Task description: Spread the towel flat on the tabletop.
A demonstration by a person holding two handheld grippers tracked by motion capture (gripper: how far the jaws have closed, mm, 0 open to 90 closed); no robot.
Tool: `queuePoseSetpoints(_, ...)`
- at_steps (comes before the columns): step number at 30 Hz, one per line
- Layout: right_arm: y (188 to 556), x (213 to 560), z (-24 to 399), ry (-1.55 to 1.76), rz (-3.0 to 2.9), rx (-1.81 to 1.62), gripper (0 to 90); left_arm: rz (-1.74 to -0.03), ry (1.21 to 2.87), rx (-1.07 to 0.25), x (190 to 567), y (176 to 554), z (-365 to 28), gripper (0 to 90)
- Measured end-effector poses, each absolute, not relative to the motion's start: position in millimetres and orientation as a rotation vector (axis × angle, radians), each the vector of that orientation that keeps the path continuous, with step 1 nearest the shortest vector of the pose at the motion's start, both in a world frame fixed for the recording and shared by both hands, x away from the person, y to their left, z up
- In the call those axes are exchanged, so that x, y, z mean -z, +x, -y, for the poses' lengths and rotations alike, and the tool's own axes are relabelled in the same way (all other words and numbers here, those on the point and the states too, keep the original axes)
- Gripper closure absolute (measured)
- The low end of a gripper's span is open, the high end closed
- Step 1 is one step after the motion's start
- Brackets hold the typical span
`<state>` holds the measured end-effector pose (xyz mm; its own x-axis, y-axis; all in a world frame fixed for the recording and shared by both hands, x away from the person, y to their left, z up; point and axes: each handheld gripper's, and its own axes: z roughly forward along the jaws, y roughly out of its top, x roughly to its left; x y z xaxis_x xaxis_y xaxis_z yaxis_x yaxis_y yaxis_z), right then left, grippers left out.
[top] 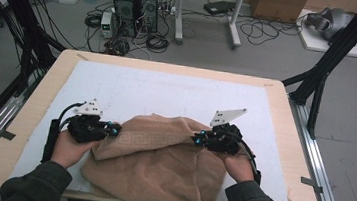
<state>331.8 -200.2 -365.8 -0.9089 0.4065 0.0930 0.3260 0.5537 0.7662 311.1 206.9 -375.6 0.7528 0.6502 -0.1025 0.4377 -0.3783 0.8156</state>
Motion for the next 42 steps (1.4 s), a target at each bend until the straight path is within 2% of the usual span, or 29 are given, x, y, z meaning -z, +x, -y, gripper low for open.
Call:
queuePoseSetpoints(7, 345, 358, 202, 0.664, -2.688, -1.272, 85.0, -0.823, 2.041, -0.4, 360, 338, -197, 86.0)
queuePoseSetpoints(9, 362, 348, 202, 0.682, -2.659, -1.245, 85.1, -0.848, 2.004, -0.461, 348, 361, -193, 86.2)
queuePoseSetpoints(11, 390, 329, 202, 0.718, -2.586, -1.234, 83.9, -0.872, 1.959, -0.581, 328, 396, -185, 85.7)
queuePoseSetpoints(12, 411, 315, 201, 0.772, -2.502, -1.203, 74.3, -0.889, 1.955, -0.668, 321, 412, -180, 82.7)
queuePoseSetpoints(13, 427, 306, 201, 0.827, -2.396, -1.161, 62.2, -0.909, 1.974, -0.728, 318, 424, -177, 72.7)
queuePoseSetpoints(14, 438, 302, 202, 0.882, -2.35, -1.143, 59.0, -0.96, 2.007, -0.744, 317, 436, -176, 60.6)
queuePoseSetpoints(15, 450, 299, 206, 0.949, -2.335, -1.178, 54.5, -1.01, 1.994, -0.673, 318, 446, -180, 54.6)
queuePoseSetpoints(17, 458, 300, 210, 0.986, -2.331, -1.226, 52.5, -1.024, 1.974, -0.603, 325, 447, -186, 54.2)
queuePoseSetpoints(19, 455, 310, 208, 0.96, -2.381, -1.203, 50.2, -1.013, 1.997, -0.589, 339, 440, -190, 53.4)
queuePoseSetpoints(22, 441, 332, 204, 0.925, -2.447, -1.216, 49.3, -1.026, 1.991, -0.485, 361, 427, -197, 52.3)
queuePoseSetpoints(26, 417, 354, 200, 0.883, -2.541, -1.189, 47.5, -0.98, 1.996, -0.417, 376, 399, -202, 50.1)
queuePoseSetpoints(32, 377, 365, 203, 0.815, -2.563, -1.26, 45.2, -0.905, 2.011, -0.349, 381, 357, -208, 43.3)
queuePoseSetpoints(42, 320, 383, 215, 0.803, -2.548, -1.362, 44.2, -0.816, 2.043, -0.293, 405, 291, -214, 38.4)
